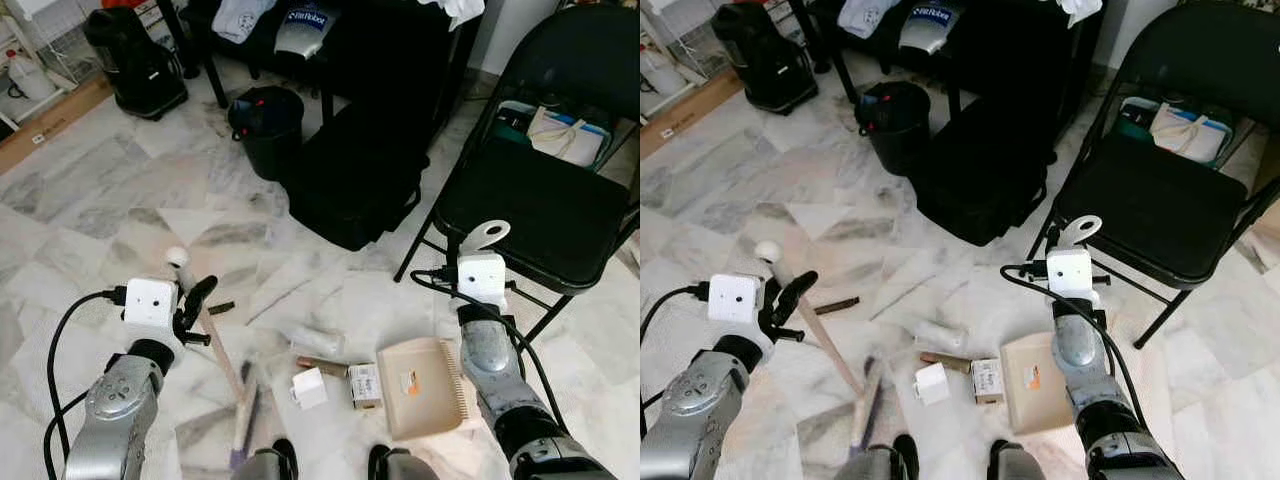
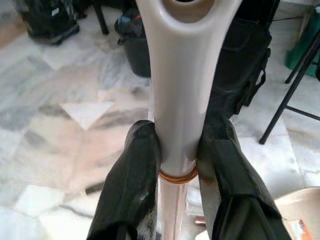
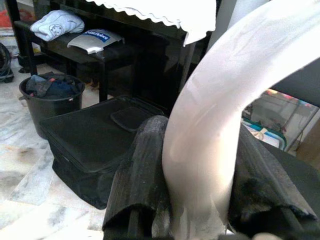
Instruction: Sweep floor
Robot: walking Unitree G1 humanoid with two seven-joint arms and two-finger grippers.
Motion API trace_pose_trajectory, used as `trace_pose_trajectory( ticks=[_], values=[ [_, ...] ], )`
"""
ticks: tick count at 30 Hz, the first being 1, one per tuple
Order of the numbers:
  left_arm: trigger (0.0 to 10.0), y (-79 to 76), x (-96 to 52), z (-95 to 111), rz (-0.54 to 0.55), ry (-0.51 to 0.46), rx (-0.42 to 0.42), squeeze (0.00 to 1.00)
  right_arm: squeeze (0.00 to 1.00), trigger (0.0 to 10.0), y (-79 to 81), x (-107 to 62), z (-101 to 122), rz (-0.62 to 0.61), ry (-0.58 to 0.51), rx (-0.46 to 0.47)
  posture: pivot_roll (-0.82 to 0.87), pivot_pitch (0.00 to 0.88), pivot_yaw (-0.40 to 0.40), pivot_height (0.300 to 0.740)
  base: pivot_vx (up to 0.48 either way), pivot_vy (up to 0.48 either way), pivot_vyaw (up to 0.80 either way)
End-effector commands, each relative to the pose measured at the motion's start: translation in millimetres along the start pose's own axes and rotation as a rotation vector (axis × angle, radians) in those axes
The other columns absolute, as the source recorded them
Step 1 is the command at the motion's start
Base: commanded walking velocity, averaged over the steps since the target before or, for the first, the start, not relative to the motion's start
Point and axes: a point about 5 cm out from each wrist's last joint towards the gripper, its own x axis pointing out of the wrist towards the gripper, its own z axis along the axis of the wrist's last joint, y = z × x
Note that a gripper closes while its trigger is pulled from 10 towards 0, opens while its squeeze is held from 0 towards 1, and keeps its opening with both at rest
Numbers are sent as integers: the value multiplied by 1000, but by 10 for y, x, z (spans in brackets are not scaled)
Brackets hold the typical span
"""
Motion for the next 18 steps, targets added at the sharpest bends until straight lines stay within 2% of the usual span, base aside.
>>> trace_pose_trajectory(
  ticks=[1, 10, 18],
  values=[
    [10000, 60, -15, -66, 26, 43, -62, 0, 0, 10000, 77, -115, -142, 42, 72, 4, 45, 326, 84, 740, 0, 0, 0],
    [10000, -61, 117, -21, 2, 47, -241, 0, 0, 10000, 77, -107, -97, 66, 46, 18, 30, 351, 62, 740, 0, 0, 0],
    [10000, -163, 182, 31, -61, 62, -323, 0, 0, 10000, 88, -85, -55, 83, 31, 30, 25, 365, 60, 740, 0, 0, 0]
  ],
)
